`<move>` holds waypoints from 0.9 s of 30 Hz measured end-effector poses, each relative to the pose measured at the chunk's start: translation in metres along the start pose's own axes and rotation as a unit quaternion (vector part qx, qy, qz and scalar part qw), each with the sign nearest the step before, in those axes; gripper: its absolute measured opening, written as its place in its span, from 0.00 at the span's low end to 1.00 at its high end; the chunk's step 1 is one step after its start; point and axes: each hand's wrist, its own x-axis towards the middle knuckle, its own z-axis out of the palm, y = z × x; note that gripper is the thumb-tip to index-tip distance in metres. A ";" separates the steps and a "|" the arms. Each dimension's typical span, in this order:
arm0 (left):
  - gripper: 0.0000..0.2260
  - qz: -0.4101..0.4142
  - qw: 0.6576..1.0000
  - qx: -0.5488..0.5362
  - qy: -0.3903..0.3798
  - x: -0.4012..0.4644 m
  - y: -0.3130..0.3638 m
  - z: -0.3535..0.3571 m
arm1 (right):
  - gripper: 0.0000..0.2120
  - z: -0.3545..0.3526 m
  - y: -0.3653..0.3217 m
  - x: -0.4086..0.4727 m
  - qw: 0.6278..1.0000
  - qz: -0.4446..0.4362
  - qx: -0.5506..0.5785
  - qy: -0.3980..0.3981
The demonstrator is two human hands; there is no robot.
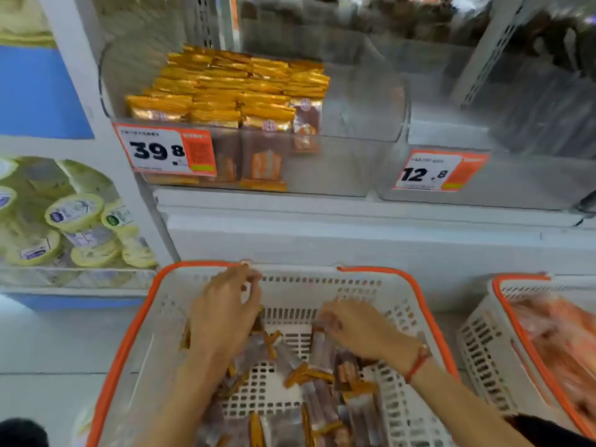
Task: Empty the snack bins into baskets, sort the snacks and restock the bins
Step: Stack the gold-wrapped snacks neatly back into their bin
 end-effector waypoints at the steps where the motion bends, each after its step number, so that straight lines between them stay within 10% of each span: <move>1: 0.08 -0.045 0.998 0.014 -0.049 -0.021 -0.018 0.020 | 0.08 0.034 0.010 0.002 0.999 0.027 0.016 -0.038; 15: 0.25 -0.052 0.878 0.219 -0.423 -0.099 -0.140 0.101 | 0.44 0.165 0.056 0.048 0.977 0.144 -0.152 -0.038; 20: 0.24 -0.094 0.872 0.220 -0.427 -0.092 -0.126 0.097 | 0.15 0.133 0.056 0.046 0.993 0.115 0.005 0.001; 22: 0.23 -0.129 0.886 0.194 -0.401 -0.085 -0.107 0.099 | 0.18 0.116 0.044 0.037 0.924 0.171 0.340 0.024; 24: 0.29 -0.245 0.897 0.011 -0.369 -0.073 -0.073 0.098 | 0.16 0.105 0.031 0.030 0.767 0.213 0.605 0.024; 27: 0.28 -0.453 0.768 -0.340 -0.299 -0.049 -0.015 0.092 | 0.11 0.088 0.008 0.024 0.665 0.197 0.720 0.016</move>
